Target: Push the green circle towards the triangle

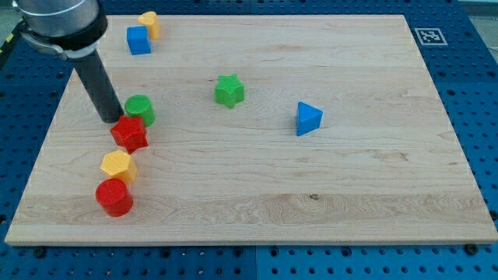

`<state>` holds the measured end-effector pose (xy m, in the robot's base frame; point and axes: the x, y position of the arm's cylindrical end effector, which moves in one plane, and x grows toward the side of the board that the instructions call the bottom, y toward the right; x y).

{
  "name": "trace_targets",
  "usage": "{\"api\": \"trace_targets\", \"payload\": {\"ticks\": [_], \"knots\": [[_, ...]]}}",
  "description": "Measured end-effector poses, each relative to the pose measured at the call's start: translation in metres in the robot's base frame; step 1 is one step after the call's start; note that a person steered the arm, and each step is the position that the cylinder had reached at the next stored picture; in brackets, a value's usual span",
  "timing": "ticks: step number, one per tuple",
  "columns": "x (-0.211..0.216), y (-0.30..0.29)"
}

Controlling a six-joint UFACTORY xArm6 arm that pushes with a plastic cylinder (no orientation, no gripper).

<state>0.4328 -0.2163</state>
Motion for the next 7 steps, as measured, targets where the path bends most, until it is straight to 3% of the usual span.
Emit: {"api": "trace_targets", "payload": {"ticks": [2, 4, 7], "knots": [[-0.003, 0.011], [0.009, 0.102], [0.017, 0.137]]}}
